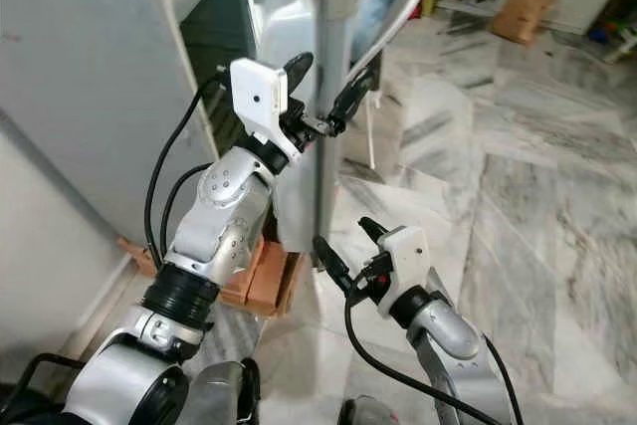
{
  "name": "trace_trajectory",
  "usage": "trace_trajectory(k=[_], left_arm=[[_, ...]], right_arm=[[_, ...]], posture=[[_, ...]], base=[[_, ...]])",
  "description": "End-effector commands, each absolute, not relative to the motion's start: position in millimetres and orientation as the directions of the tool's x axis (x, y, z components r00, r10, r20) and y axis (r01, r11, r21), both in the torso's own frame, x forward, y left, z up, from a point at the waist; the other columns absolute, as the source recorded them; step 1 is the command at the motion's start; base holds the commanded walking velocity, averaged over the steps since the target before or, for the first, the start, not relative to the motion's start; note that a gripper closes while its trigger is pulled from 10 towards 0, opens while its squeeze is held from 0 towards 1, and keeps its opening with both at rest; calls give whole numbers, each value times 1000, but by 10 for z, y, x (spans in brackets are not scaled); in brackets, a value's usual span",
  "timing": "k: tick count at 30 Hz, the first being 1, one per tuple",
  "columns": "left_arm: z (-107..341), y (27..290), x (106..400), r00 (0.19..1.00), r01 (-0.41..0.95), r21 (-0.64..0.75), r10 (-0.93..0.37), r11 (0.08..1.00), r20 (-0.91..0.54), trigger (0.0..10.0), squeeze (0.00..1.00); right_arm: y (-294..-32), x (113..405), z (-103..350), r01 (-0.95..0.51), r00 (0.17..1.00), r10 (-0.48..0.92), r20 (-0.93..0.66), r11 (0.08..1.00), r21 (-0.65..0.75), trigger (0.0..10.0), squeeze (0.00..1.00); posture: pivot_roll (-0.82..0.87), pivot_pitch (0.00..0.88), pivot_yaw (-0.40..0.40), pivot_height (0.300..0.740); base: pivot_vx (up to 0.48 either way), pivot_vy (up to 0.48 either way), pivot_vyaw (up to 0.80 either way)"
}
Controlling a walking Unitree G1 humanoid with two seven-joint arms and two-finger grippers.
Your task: Restocking fridge
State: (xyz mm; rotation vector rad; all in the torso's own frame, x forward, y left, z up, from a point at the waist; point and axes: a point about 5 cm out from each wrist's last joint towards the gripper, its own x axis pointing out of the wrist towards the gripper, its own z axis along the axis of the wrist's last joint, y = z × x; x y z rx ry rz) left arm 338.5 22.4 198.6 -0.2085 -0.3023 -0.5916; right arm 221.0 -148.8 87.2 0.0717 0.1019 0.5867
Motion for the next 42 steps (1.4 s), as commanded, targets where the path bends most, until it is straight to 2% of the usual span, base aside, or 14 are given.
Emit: trace_trajectory(k=[1, 4, 5, 6, 7, 8, 10, 13, 18, 22, 30, 42], left_arm=[[2073, 404, 3472, 826, 500, -115, -433, 858, 360, 10000, 0], [2035, 658, 3497, 859, 431, -58, -390, 900, 332, 10000, 0], [1938, 896, 3507, 891, 356, 15, -344, 934, 297, 10000, 0], [1938, 896, 3507, 891, 356, 15, -344, 934, 297, 10000, 0], [1777, 1178, 3499, 933, 268, 0, -260, 963, 248, 10000, 0], [1689, 1278, 3479, 948, 235, 3, -229, 972, 219, 10000, 0], [1511, 1422, 3409, 967, 192, 27, -193, 981, 165, 10000, 0], [1237, 1509, 3210, 974, 204, 85, -212, 975, 86, 10000, 0], [1009, 1573, 2949, 980, 192, 85, -195, 978, 26, 10000, 0], [901, 1572, 2855, 980, 196, 103, -197, 975, 3, 10000, 0], [919, 1585, 2909, 985, 174, 92, -175, 981, 7, 10000, 0], [945, 1453, 3009, 977, 209, 92, -211, 974, 15, 10000, 0]], right_arm=[[-1494, 2216, 851, -541, 833, 548, -80, 836, 88, 10000, 0], [-1496, 2222, 840, -538, 836, 544, -77, 839, 86, 10000, 0], [-1497, 2228, 831, -535, 838, 540, -72, 841, 76, 10000, 0], [-1497, 2228, 831, -535, 838, 540, -72, 841, 76, 10000, 0], [-1502, 2247, 827, -526, 847, 528, -61, 849, 49, 10000, 0], [-1501, 2257, 827, -520, 852, 521, -55, 853, 43, 10000, 0], [-1494, 2287, 830, -505, 861, 506, -42, 862, 39, 10000, 0], [-1464, 2343, 860, -494, 869, 494, -26, 869, 34, 10000, 0], [-1441, 2403, 908, -462, 887, 462, -1, 886, 20, 10000, 0], [-1438, 2439, 905, -424, 906, 424, 7, 906, 16, 10000, 0], [-1402, 2474, 906, -425, 905, 425, 10, 905, 10, 10000, 0], [-1377, 2500, 937, -417, 908, 417, 29, 909, -16, 10000, 0]], posture=[[60, 68, -9, 740], [65, 66, -7, 740], [63, 64, 5, 740], [63, 64, 5, 740], [57, 62, 16, 740], [57, 61, 16, 740], [57, 58, 18, 740], [57, 56, 20, 740], [61, 55, 19, 740], [63, 54, 16, 740], [71, 40, 11, 740], [53, 44, 16, 740]], base=[[0, 0, 0], [0, 0, 0], [0, 0, 0], [0, 0, 0], [0, -469, 0], [0, -469, 0], [0, -467, 0], [0, -464, 0], [55, -430, 0], [319, -352, 0], [452, -62, 0], [480, 0, 0]])
